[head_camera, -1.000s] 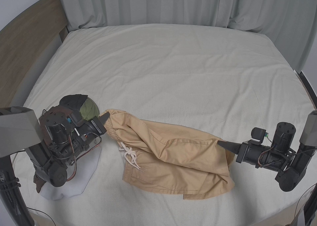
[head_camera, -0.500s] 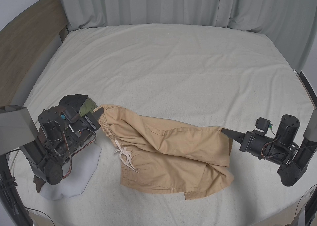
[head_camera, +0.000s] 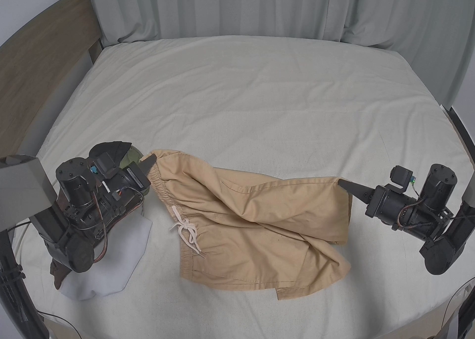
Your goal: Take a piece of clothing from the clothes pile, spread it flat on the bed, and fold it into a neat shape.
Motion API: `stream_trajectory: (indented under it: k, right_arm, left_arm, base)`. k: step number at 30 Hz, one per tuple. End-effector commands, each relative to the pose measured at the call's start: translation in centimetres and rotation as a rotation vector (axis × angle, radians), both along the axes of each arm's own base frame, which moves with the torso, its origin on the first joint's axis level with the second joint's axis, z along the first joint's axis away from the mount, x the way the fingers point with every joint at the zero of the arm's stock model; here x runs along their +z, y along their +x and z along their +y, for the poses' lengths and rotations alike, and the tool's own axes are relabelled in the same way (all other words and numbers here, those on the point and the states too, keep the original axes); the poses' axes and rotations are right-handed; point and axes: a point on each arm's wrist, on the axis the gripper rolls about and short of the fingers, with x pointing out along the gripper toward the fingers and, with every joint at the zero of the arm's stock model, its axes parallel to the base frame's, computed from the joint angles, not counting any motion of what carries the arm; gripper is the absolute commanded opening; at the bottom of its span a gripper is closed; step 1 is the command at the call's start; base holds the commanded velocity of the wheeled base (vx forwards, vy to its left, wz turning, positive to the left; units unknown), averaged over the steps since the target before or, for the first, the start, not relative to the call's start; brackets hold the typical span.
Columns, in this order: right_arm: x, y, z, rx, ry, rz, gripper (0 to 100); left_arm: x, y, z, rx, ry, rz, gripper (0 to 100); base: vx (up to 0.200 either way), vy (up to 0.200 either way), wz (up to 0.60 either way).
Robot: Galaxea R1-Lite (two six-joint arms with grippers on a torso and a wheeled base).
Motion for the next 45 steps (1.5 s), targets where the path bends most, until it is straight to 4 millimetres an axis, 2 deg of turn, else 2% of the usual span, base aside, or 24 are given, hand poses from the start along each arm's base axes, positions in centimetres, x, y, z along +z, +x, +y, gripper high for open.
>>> stream_trajectory:
  k: [1, 3, 10, 16, 21, 27, 45]
  right_arm:
    - [1.0, -0.3, -0.1, 0.001, 0.010, -0.036, 0]
    - [1.1, -0.3, -0.1, 0.001, 0.011, -0.041, 0]
    - [1.9, -0.4, -0.2, -0.002, 0.017, -0.071, 0]
    - [2.0, -0.3, -0.2, -0.007, 0.019, -0.079, 0]
    - [2.2, -0.1, -0.8, -0.028, 0.018, -0.086, 0]
    - [2.3, 0.2, -1.3, -0.048, 0.019, -0.095, 0]
    - [2.7, 0.2, -1.9, -0.068, 0.017, -0.111, 0]
  left_arm:
    - [0.1, 0.1, 0.1, -0.006, -0.001, -0.008, 0]
    - [0.1, 0.2, 0.3, -0.014, 0.001, -0.007, 0]
    - [-0.3, 0.1, 3.1, -0.047, 0.182, -0.061, 0]
    - [-0.5, 0.0, 4.3, -0.124, 0.237, -0.088, 0]
    - [-0.3, 0.1, 4.4, -0.121, 0.239, -0.099, 0]
    - [1.0, -0.3, 4.4, -0.123, 0.235, -0.137, 0]
    - [1.2, -0.1, 4.4, -0.118, 0.241, -0.152, 0]
  base:
    - [0.000, 0.000, 0.00]
    - [0.000, 0.000, 0.00]
    - [0.000, 0.000, 0.00]
    - [0.000, 0.000, 0.00]
    - [0.000, 0.000, 0.00]
    - [0.000, 0.000, 0.00]
    - [0.000, 0.000, 0.00]
